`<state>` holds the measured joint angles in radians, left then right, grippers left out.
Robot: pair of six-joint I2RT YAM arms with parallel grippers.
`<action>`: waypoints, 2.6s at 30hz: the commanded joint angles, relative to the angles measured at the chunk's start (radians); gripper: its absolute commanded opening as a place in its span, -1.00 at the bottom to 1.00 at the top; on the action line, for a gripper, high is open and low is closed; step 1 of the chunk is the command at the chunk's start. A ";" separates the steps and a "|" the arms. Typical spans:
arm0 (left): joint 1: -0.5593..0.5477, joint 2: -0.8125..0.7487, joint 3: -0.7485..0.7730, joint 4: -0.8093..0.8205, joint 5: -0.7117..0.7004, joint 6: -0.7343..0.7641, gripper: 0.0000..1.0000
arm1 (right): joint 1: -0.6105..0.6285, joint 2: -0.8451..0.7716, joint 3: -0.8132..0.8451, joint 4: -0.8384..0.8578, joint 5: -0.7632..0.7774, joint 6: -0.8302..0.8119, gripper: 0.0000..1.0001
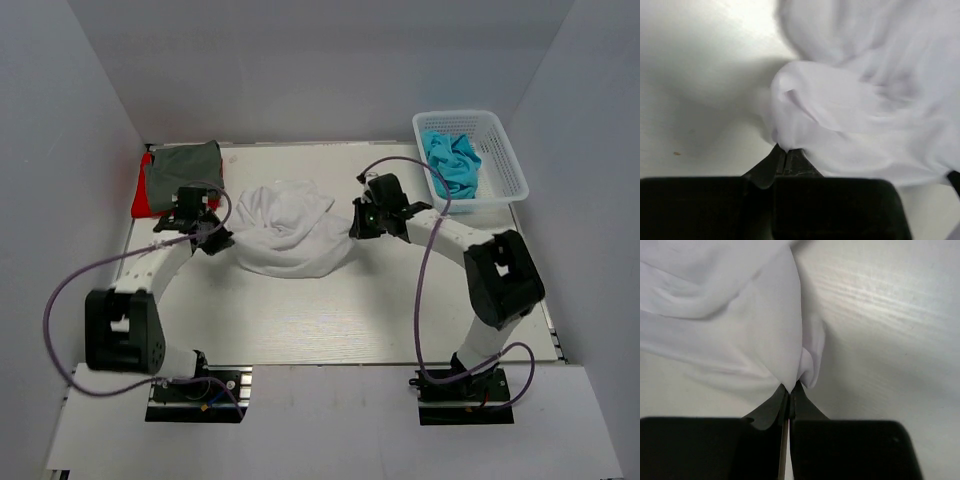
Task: Fold and stack the t-shirts
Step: Flatten out the tshirt
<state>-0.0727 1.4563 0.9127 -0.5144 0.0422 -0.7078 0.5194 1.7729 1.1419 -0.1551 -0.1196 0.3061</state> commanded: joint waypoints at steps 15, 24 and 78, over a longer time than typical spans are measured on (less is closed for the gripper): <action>-0.012 -0.448 0.641 0.074 0.093 0.090 -1.00 | -0.002 -0.538 0.433 0.062 0.152 -0.151 -1.00; -0.012 -0.413 0.824 -0.001 -0.007 0.110 -1.00 | -0.002 -0.557 0.617 0.046 0.366 -0.259 -1.00; -0.012 -0.447 -0.061 -0.187 0.062 -0.029 0.99 | -0.157 -0.372 0.019 -0.387 0.400 0.053 0.81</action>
<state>-0.0818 0.9878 0.7967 -0.7444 0.1375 -0.7498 0.3584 1.4467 1.1236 -0.5896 0.2996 0.3649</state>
